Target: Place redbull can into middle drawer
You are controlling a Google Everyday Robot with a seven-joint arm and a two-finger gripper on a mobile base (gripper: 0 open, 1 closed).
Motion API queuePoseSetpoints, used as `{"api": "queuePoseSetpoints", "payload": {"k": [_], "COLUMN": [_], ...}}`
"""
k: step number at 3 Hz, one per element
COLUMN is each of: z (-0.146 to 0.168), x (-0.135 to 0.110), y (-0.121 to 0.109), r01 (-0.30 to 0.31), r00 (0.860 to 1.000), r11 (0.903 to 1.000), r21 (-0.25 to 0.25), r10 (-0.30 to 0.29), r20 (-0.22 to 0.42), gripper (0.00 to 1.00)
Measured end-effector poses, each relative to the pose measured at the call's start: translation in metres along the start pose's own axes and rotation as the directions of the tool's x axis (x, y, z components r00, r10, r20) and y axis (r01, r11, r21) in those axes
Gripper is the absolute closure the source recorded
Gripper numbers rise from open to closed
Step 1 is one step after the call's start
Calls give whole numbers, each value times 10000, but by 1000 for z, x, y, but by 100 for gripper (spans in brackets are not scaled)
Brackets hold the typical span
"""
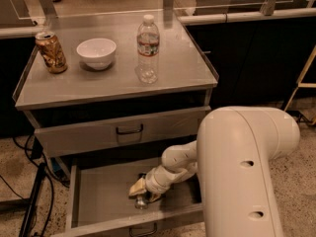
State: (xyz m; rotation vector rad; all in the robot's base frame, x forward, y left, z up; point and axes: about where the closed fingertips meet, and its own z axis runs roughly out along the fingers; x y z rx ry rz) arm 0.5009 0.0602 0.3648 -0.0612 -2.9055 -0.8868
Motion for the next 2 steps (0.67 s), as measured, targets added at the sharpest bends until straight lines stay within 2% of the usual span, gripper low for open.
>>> {"api": "queuePoseSetpoints", "payload": {"k": [1,2], "z": [0,0], "x": [0,0], "y": [0,0], "r01": [0,0], "r00": [10000,10000], "r11": [10000,10000], "r21": [0,0], "r10": [0,0], "r20": [-2,-2], "gripper": [0,0]}}
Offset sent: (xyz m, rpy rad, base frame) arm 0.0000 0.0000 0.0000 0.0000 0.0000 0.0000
